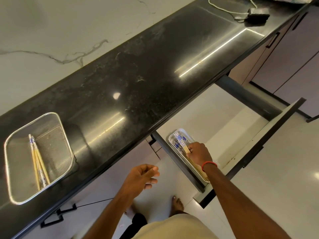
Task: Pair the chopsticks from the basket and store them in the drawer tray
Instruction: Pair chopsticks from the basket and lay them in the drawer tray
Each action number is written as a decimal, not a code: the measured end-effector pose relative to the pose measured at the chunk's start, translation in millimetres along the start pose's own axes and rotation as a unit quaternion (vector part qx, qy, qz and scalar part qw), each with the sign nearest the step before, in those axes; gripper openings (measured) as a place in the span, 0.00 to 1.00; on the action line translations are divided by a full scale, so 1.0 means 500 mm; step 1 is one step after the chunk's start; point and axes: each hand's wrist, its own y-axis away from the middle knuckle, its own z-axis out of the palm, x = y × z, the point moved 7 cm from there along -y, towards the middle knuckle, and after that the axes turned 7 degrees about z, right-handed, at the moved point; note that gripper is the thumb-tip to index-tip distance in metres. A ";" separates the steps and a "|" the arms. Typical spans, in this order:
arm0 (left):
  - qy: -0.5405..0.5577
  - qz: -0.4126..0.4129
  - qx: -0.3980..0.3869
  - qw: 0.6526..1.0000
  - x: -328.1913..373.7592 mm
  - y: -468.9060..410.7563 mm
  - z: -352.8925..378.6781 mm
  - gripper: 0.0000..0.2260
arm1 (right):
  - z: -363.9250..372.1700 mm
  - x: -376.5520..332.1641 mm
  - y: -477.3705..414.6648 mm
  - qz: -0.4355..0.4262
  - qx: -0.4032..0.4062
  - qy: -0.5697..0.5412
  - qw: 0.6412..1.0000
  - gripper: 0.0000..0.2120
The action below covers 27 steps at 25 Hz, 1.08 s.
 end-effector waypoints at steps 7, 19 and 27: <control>0.004 -0.003 0.009 1.000 -0.003 0.009 -0.008 0.10 | 0.037 0.024 0.005 0.023 -0.006 0.056 0.998 0.11; -0.005 0.019 0.008 1.000 0.015 0.017 -0.003 0.09 | 0.038 0.032 0.046 0.000 0.012 0.147 0.989 0.10; 0.006 0.021 0.017 1.000 0.020 0.032 -0.031 0.08 | -0.001 -0.010 0.083 -0.020 0.072 0.073 0.995 0.08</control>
